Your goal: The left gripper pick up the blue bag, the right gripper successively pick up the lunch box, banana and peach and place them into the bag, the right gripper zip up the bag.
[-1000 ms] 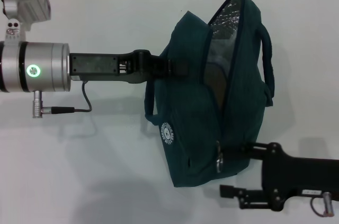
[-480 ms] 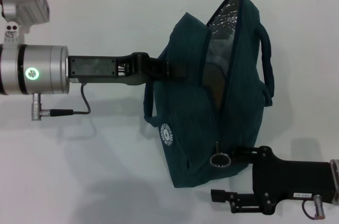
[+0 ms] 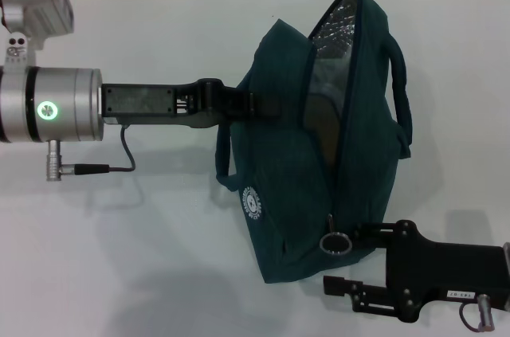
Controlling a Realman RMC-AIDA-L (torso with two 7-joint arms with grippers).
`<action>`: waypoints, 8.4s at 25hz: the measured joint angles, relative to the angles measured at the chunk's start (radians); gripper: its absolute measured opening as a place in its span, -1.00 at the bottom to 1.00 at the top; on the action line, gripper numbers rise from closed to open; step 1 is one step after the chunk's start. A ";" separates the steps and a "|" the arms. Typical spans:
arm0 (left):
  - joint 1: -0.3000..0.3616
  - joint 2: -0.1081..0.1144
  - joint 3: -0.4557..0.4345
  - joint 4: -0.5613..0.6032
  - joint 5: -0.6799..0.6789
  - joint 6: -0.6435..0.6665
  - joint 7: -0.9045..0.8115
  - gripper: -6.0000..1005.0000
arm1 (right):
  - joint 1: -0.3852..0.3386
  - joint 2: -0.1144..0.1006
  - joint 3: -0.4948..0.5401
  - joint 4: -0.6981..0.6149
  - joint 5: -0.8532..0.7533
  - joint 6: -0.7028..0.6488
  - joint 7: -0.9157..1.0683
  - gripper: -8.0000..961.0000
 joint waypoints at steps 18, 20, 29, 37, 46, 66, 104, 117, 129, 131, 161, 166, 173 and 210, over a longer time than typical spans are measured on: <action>-0.005 -0.002 0.000 0.000 0.002 0.000 0.000 -0.90 | -0.017 -0.002 0.024 0.002 0.028 0.013 0.001 -0.66; -0.005 -0.002 0.000 0.000 0.002 0.000 0.001 -0.90 | -0.016 -0.002 0.024 0.002 0.027 0.017 0.002 -0.73; -0.004 -0.002 0.000 0.000 0.002 0.000 0.003 -0.90 | -0.012 -0.002 0.020 0.001 0.026 0.019 -0.003 -0.92; -0.003 -0.002 0.000 0.000 0.001 0.000 0.005 -0.90 | -0.021 -0.002 0.023 -0.003 0.025 0.008 -0.005 -0.97; 0.002 -0.002 0.000 0.000 0.000 0.000 0.006 -0.90 | -0.043 -0.005 0.039 -0.005 0.045 -0.009 -0.019 -0.97; 0.037 -0.007 -0.001 0.000 -0.061 -0.003 0.144 -0.90 | -0.075 -0.007 0.159 -0.008 0.117 -0.165 -0.057 -0.97; 0.242 -0.006 -0.010 -0.077 -0.213 0.177 0.747 0.48 | 0.175 0.009 0.053 0.003 0.415 -0.157 -0.060 -0.97; 0.307 -0.006 -0.045 -0.113 -0.235 0.124 0.870 0.47 | 0.259 0.009 -0.119 -0.026 0.552 -0.046 -0.070 -0.97; 0.275 -0.008 -0.028 -0.156 -0.208 0.087 0.913 0.45 | 0.261 0.009 -0.126 -0.062 0.554 0.007 -0.072 -0.97; 0.274 -0.011 -0.027 -0.158 -0.213 0.073 0.917 0.45 | 0.264 0.009 -0.127 -0.062 0.554 0.013 -0.073 -0.97; 0.204 -0.009 0.003 -0.219 -0.236 -0.014 0.994 -0.70 | 0.256 0.009 -0.152 -0.066 0.578 0.029 -0.084 -0.97; 0.203 -0.006 0.050 -0.220 -0.235 -0.008 0.994 -0.78 | 0.243 0.009 -0.151 -0.068 0.591 0.033 -0.078 -0.97; 0.201 -0.002 0.117 -0.211 -0.232 0.028 0.993 -0.84 | 0.237 0.009 -0.145 -0.061 0.615 0.033 -0.076 -0.97; 0.231 0.003 -0.088 -0.208 -0.157 -0.021 0.990 -0.67 | 0.152 0.005 -0.106 -0.051 0.762 0.067 0.171 -0.97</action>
